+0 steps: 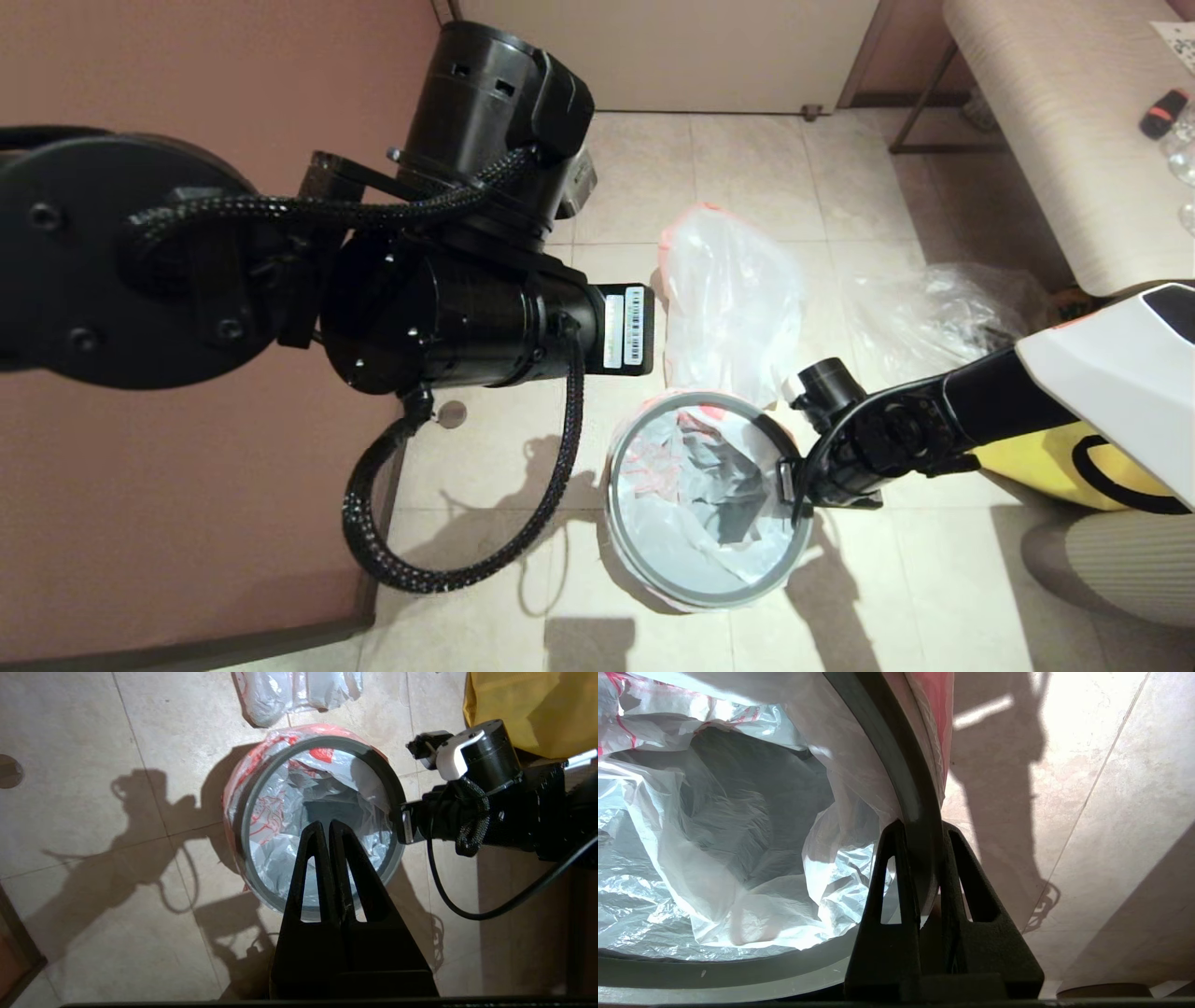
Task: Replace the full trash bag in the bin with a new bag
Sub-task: Place the trash can ring on the trash can
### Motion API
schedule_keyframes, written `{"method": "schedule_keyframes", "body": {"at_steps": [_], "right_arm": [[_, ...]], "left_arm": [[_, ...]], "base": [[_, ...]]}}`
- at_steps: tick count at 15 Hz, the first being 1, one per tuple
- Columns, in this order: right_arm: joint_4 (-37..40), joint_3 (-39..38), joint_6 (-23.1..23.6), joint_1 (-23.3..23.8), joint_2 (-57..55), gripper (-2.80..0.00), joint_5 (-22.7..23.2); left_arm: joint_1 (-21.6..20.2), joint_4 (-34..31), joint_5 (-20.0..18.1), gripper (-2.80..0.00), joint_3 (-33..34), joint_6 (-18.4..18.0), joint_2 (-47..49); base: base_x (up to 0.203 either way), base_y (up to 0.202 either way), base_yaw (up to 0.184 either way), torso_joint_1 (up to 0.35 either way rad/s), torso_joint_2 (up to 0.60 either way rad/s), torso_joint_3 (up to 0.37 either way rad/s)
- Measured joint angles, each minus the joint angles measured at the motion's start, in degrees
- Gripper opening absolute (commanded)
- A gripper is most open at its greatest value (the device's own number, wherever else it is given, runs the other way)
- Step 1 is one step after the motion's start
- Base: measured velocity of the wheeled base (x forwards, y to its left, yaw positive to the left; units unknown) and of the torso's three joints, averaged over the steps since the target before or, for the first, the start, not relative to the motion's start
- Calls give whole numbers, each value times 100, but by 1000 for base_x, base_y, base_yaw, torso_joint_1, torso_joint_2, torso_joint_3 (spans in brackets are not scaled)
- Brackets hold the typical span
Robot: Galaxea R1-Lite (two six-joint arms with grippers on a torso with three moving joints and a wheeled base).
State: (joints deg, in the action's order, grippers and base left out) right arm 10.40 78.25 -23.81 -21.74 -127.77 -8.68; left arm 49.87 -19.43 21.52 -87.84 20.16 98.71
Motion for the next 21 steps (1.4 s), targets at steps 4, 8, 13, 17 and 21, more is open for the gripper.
{"method": "schedule_keyframes", "body": {"at_steps": [4, 8, 13, 17, 21], "right_arm": [[18, 112, 2, -9, -216, -280, 33], [-21, 140, 2, 38, -418, -280, 48], [1, 296, 11, 27, -674, -280, 60], [-13, 350, 13, 40, -784, -280, 68], [-27, 350, -2, 73, -848, -280, 77]], "left_arm": [[-1058, 140, -2050, -280, 371, 368, 373], [-1428, 1798, -3354, -280, 1769, 391, 725], [-1871, 3184, -3763, -280, 3024, -542, 1574], [-2212, 3971, -4390, -280, 3026, -1437, 2626], [-2481, 5348, -5306, -280, 2810, -1591, 3435]], "base": [[0, 0, 0, 0, 0, 0], [0, 0, 0, 0, 0, 0], [0, 0, 0, 0, 0, 0], [0, 0, 0, 0, 0, 0], [0, 0, 0, 0, 0, 0]]}}
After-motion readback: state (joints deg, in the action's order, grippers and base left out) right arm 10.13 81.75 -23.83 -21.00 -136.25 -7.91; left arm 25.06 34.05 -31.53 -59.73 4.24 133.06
